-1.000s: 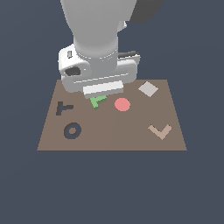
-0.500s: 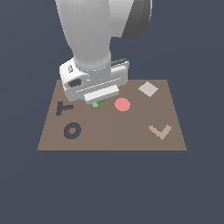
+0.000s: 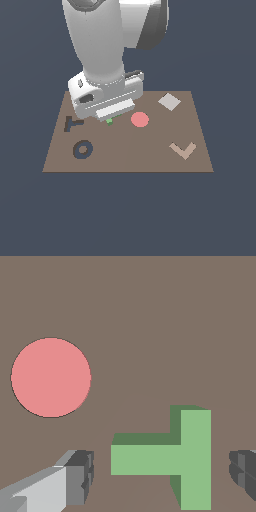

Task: Insert a designated object into the corresponding slot on a board.

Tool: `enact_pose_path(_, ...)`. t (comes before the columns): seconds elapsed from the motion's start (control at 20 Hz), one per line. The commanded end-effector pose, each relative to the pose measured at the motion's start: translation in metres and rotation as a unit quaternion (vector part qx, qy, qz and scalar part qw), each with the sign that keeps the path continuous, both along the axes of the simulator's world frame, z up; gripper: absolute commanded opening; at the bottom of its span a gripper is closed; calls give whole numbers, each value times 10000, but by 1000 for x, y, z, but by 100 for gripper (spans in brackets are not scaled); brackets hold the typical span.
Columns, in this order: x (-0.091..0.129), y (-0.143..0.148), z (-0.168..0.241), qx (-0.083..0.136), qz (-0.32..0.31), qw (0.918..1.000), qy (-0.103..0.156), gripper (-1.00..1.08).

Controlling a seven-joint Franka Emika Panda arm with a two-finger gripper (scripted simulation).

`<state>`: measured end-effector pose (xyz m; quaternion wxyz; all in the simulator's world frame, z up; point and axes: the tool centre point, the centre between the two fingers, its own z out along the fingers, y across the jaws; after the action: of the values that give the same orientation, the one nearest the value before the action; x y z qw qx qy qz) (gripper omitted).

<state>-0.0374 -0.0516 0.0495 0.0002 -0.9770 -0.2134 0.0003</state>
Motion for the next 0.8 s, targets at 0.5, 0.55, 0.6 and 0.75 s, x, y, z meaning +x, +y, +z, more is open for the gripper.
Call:
enact_pose_path(0.5, 0, 0, -18, -1, -1, 10000, -3, 100)
enact_pose_path(0.55, 0, 0, -19, -1, -1, 10000, -3, 100)
enact_pose_path(0.6, 0, 0, -20, -1, -1, 10000, -3, 100)
enact_pose_path(0.75, 0, 0, -20, -1, -1, 10000, -3, -100)
